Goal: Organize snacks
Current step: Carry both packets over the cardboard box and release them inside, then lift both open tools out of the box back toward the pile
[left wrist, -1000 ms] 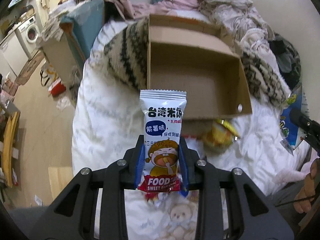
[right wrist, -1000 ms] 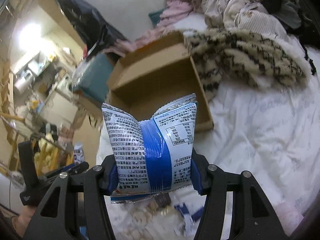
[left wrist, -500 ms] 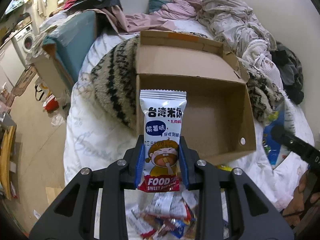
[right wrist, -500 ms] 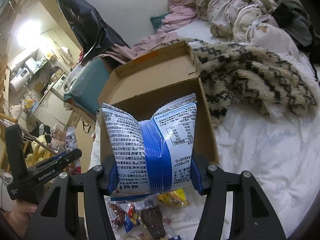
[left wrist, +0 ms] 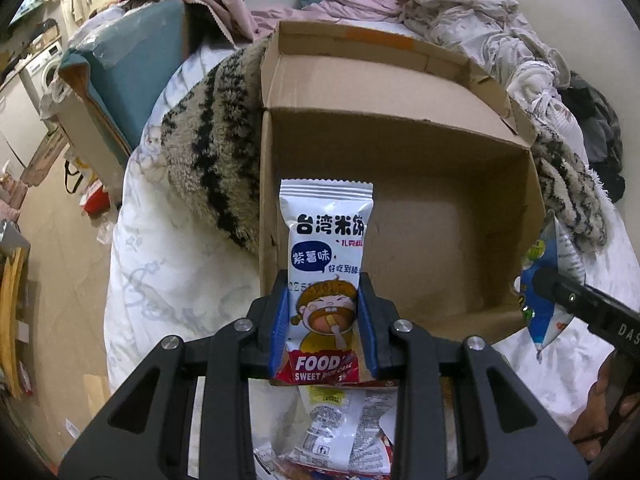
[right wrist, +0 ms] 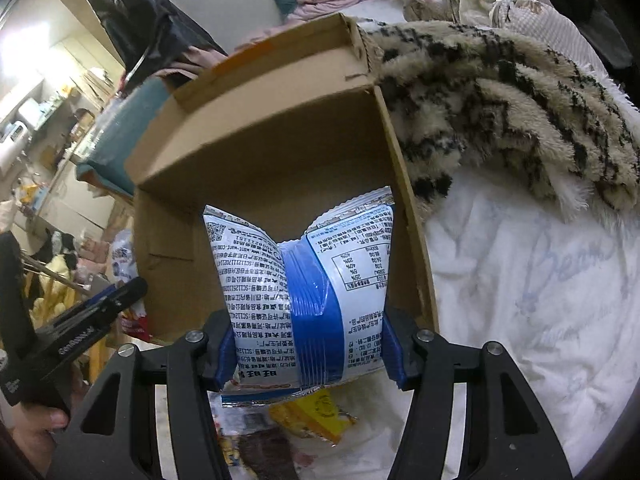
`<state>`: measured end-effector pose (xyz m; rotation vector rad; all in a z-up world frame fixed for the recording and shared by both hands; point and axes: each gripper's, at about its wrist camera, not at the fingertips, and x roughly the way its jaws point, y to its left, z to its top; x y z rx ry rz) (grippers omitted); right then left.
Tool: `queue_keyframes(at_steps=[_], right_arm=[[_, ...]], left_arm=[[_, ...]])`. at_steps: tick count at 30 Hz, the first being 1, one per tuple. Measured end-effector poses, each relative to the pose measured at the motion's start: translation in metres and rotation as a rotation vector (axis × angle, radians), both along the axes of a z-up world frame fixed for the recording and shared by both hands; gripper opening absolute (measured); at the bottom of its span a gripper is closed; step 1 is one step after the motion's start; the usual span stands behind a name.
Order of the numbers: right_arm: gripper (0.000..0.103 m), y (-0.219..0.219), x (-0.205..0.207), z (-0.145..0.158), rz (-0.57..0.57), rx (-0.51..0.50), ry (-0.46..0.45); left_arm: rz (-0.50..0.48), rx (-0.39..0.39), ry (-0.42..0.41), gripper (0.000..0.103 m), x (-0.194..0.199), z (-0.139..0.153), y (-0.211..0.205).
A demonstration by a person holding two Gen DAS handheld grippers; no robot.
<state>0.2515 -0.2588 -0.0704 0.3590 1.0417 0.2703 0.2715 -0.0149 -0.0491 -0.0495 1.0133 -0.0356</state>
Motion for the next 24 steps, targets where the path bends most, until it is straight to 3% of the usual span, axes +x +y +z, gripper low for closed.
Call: queue_keyframes(at_steps=[9,13,14,16,17,18,20,24], right_arm=[[0.064,-0.004,0.006,0.005,-0.109,-0.008,-0.116],[0.067,-0.004,0.015,-0.003,-0.102,0.033,-0.043],[0.077,-0.004,0.015,-0.003,-0.105,0.049,-0.033],[0.09,-0.005,0.012,0.0,-0.116,0.056,-0.05],[0.094,-0.005,0.012,0.002,-0.116,0.05,-0.061],[0.095,-0.004,0.012,0.003,-0.112,0.044,-0.059],[0.095,-0.003,0.013,0.002,-0.095,0.055,-0.047],[0.095,0.001,0.011,0.004,-0.079,0.069,-0.046]], left_arm=[[0.0,-0.022,-0.022,0.028,0.004,0.003,0.001],[-0.007,-0.019,-0.028,0.028,0.001,0.003,-0.001],[-0.013,-0.024,-0.027,0.029,0.001,0.003,-0.001],[-0.024,-0.02,-0.019,0.041,0.002,0.003,-0.003],[-0.027,-0.023,-0.02,0.057,0.001,0.004,-0.003],[-0.027,-0.026,-0.03,0.071,0.0,0.005,-0.004],[-0.03,-0.025,-0.053,0.083,-0.003,0.008,-0.006],[-0.049,-0.024,-0.051,0.084,-0.008,0.01,-0.008]])
